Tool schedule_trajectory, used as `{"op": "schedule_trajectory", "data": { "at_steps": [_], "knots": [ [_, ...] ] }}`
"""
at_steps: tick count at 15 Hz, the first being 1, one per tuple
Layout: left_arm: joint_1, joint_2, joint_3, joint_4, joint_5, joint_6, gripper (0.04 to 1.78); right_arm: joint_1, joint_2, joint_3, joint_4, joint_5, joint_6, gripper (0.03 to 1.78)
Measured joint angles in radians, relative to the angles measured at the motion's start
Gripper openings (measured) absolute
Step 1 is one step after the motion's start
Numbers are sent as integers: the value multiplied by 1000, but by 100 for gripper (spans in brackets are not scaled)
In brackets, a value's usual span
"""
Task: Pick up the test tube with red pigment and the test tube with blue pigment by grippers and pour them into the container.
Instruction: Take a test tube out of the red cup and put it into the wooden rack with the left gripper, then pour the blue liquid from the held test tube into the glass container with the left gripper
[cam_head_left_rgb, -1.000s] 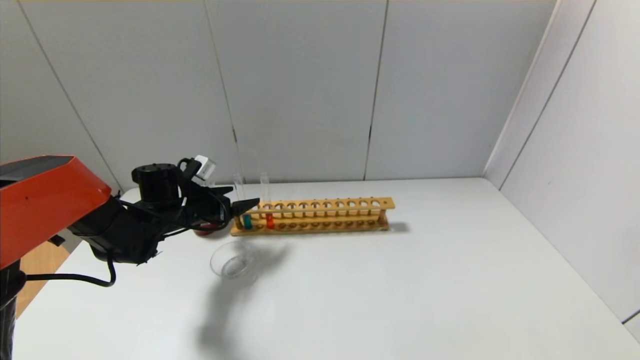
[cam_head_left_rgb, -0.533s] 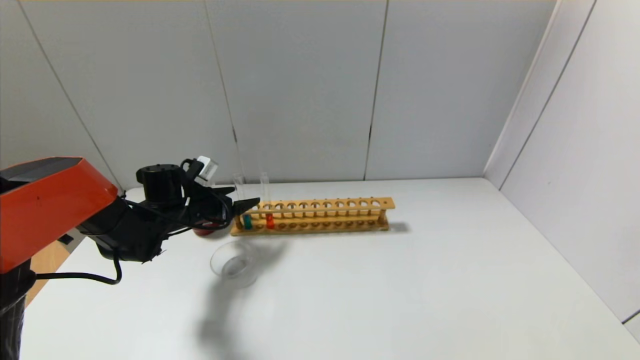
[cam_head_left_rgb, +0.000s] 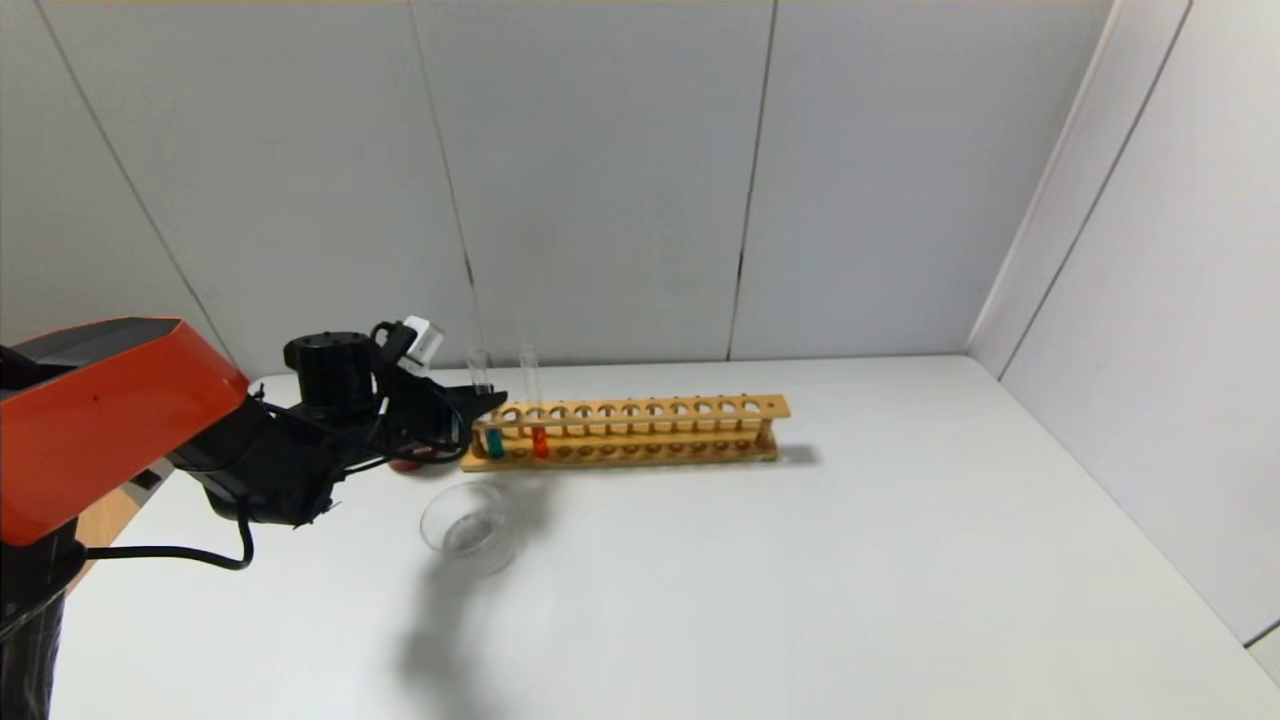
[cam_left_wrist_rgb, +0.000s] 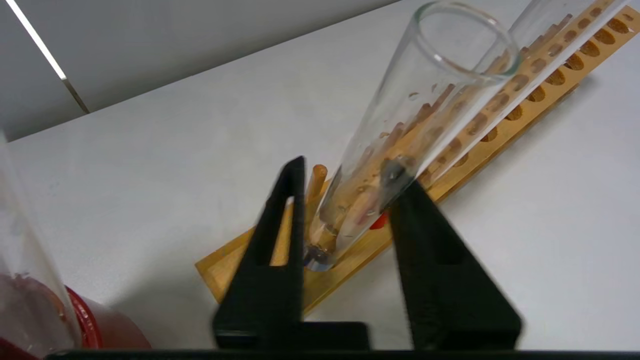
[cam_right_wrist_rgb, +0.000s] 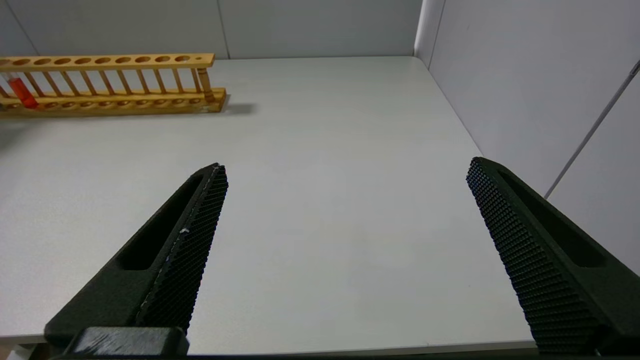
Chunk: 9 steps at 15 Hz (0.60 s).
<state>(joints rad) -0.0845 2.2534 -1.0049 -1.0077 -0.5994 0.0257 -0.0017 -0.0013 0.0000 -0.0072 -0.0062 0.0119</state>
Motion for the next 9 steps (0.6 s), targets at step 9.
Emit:
{"op": "schedule_trajectory", "data": {
  "at_steps": [9],
  "knots": [
    [-6,-101,0,49,34,2,32,0,0,0,0,0,0,175]
  ]
}}
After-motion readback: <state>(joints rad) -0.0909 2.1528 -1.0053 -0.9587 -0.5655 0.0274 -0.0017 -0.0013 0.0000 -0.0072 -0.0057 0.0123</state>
